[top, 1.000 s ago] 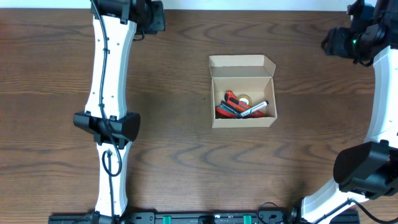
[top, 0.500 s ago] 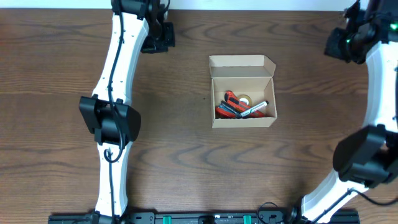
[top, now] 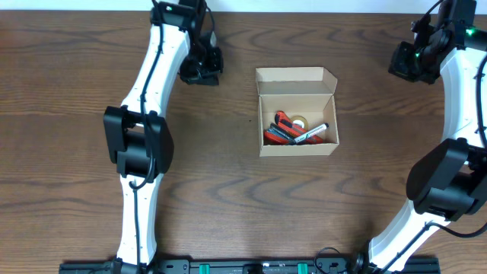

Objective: Pack container
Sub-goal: 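Move both grippers to the back corners of the box lid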

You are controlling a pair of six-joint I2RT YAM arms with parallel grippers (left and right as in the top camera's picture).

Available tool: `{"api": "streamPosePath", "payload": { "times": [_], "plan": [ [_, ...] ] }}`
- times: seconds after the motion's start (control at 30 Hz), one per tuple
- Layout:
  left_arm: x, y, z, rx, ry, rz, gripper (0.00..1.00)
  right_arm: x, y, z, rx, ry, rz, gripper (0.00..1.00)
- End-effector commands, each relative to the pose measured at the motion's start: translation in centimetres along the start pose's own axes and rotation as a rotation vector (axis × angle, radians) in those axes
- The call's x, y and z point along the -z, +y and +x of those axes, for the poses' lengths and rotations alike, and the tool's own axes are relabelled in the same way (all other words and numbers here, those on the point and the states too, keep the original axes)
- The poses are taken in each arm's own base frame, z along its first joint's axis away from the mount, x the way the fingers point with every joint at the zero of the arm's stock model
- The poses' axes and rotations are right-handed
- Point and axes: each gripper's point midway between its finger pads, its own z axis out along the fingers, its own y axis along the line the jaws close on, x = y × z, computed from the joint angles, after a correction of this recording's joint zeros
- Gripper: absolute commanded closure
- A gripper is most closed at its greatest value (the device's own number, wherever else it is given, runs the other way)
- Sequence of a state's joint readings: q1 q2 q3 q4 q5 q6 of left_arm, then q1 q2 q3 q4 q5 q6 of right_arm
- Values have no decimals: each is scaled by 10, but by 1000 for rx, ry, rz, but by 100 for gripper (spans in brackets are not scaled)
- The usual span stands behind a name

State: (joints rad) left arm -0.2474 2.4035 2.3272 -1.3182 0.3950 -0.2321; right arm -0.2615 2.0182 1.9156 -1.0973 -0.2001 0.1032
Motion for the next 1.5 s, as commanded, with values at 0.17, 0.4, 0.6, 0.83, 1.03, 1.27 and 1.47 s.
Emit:
{"api": "streamPosePath", "payload": {
  "times": [0.17, 0.4, 0.6, 0.83, 1.03, 1.27, 1.47],
  "plan": [
    [-18, -34, 12, -57, 30, 48, 94, -10, 5, 14, -32, 45, -64, 99],
    [-29, -33, 15, -55, 53, 47, 94, -40, 13, 38, -48, 103, -155, 99],
    [-37, -36, 17, -48, 81, 77, 94, -57, 23, 53, -65, 127, -248, 99],
    [-57, -45, 21, -66, 140, 168, 94, -66, 33, 61, -67, 132, -329, 99],
    [-64, -47, 12, -138, 108, 191, 94, -69, 43, 56, -24, 94, -403, 99],
    [-65, -50, -17, -192, -12, 196, 94, -68, 49, 29, -56, -5, -435, 99],
    [-64, -47, -29, -172, -50, 208, 94, -77, 53, 22, -86, -18, -479, 99]
  ]
}}
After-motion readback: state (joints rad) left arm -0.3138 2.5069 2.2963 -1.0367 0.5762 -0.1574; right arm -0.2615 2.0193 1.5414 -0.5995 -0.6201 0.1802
